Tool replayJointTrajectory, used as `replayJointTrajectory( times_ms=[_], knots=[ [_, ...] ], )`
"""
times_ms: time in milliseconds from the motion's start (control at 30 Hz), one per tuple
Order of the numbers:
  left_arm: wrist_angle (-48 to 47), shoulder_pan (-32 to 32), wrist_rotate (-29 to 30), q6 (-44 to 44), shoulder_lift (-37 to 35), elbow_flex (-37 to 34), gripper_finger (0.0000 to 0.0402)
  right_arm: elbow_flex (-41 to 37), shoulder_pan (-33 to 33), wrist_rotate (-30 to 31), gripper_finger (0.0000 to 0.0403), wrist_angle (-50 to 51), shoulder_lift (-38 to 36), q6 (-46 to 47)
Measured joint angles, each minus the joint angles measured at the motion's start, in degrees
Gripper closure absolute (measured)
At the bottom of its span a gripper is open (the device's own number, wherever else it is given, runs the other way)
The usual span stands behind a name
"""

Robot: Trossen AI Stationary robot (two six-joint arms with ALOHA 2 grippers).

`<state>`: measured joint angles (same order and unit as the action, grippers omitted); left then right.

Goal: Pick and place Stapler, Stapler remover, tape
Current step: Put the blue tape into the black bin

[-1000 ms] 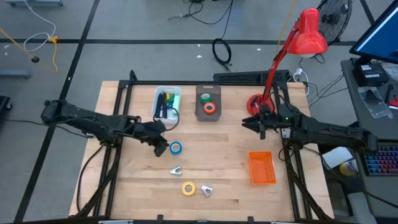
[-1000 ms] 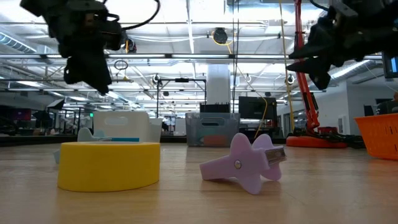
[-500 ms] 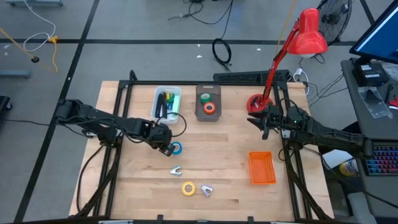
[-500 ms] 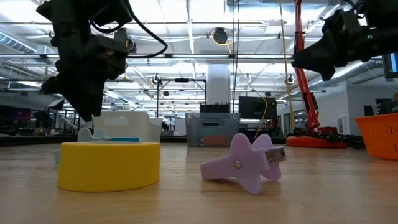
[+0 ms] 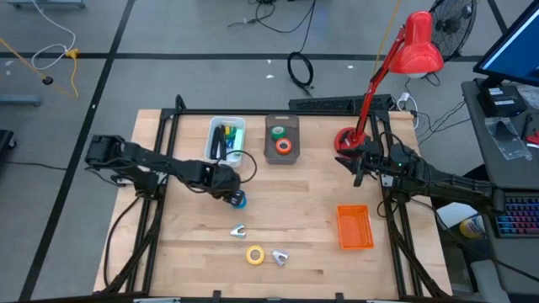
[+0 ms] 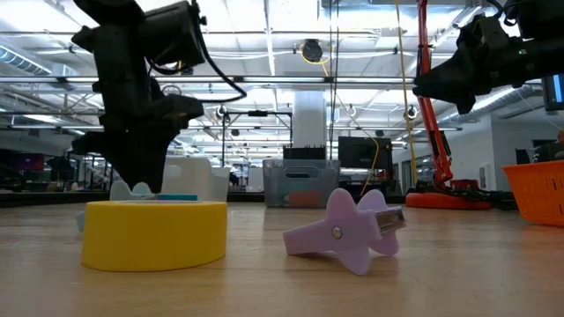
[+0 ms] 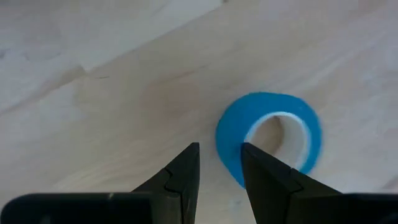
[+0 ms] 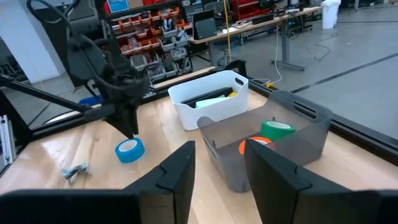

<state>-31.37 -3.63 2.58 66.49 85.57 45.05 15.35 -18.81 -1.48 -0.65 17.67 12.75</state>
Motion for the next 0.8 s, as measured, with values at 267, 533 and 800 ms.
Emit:
replayJointTrajectory(
  times_ms=[267, 533, 800],
  knots=[
    [2.33, 1.42, -0.3, 1.13, 1.45, 0.06, 0.0284, 0.0, 0.0, 0.0, 0.0273, 0.0, 0.0, 0.02],
    [4.83, 1.8, -2.63, 2.66, 0.6, -0.06, 0.0284, 0.0, 0.0, 0.11, 0.0273, 0.0, 0.0, 0.02],
    [4.47, 1.81, -2.74, 3.03, 0.69, -0.06, 0.0284, 0.0, -0.01, 0.15, 0.0273, 0.02, 0.0, 0.03]
  ],
)
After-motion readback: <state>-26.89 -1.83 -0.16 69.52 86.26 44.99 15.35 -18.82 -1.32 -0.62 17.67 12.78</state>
